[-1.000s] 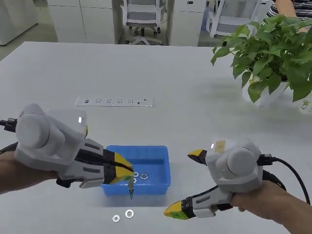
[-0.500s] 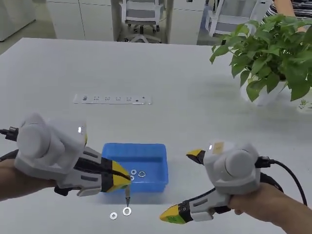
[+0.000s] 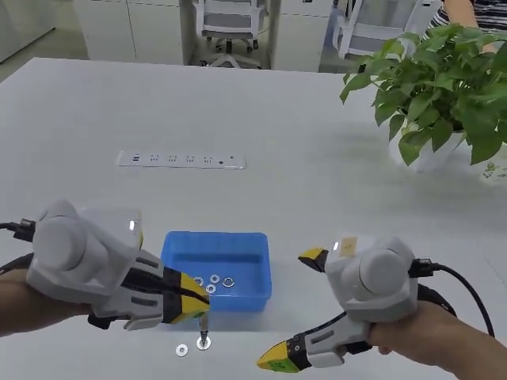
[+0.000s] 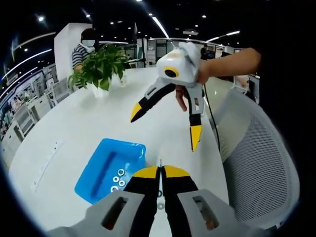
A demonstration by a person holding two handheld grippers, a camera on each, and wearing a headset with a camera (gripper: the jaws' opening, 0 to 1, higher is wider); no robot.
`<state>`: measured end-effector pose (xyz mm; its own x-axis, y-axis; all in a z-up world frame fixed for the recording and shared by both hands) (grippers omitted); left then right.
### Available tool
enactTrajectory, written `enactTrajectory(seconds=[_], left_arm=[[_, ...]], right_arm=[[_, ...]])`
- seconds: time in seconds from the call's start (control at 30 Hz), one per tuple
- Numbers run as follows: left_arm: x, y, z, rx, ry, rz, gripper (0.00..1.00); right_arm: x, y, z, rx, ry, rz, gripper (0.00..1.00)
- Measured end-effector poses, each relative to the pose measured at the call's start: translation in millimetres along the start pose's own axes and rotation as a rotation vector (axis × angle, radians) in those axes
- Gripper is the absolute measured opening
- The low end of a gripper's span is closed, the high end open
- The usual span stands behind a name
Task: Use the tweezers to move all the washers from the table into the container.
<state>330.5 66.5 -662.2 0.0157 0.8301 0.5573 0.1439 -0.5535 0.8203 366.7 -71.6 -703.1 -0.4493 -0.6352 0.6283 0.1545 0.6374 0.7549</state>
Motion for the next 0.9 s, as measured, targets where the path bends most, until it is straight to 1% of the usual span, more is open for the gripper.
enactTrajectory(seconds=[0.47, 0.77, 0.9], left_arm=[[-7.8, -7.5, -0.4, -0.001, -0.008, 0.014, 0.05], [-11.2, -11.6, -0.7, -0.003, -0.007, 0.015, 0.05], [-11.0, -11.0, -1.0, -0.004, -0.003, 0.005, 0.05]], right_arm=[[-0.9, -4.2, 5.2, 0.007, 0.018, 0.010, 1.00], [-2.1, -6.7, 9.2, 0.015, 0.039, 0.019, 1.00], [-2.3, -5.9, 11.1, 0.018, 0.045, 0.020, 1.00]])
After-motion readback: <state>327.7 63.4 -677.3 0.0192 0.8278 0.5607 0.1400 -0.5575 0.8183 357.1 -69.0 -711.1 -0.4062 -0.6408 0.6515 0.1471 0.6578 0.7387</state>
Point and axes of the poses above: the centre of the closed fingertips' face, and the gripper's own axes: x roughly backward along the fingers, z roughly to its left, y roughly out of its top, the point moved 5 cm from there along x, roughly backward along the fingers, and after that the axes turned 14 degrees about -y, right-handed, at the moved point
